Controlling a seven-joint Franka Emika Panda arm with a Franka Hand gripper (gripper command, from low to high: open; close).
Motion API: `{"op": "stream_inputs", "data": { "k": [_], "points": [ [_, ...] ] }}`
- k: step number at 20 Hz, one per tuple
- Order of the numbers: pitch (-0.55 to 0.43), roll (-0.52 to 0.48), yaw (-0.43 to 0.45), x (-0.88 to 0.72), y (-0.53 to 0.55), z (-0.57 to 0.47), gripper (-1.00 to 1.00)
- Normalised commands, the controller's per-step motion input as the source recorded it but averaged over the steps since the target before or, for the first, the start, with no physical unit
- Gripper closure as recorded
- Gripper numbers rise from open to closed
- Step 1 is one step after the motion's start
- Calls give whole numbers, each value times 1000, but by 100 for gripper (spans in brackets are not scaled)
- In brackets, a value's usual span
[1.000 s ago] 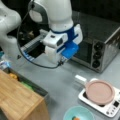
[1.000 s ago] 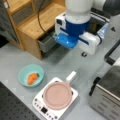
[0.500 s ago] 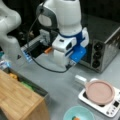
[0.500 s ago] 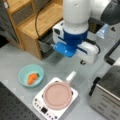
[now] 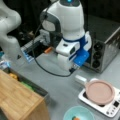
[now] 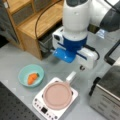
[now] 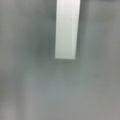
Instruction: Pick up the pan. Place the pan on the table. Pick up the bowl. Place the bowl on the stove.
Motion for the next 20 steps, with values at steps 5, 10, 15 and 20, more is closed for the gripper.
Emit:
{"op": "stream_inputs", "data": {
  "k": [5, 10, 15, 20],
  "points": [
    [59, 58, -52, 227, 39, -70, -100],
    [46, 66, -50, 186, 34, -89, -100],
    [52, 60, -44, 165, 29, -179, -100],
    [47, 38, -17, 203, 3, -186, -100]
  ]
}}
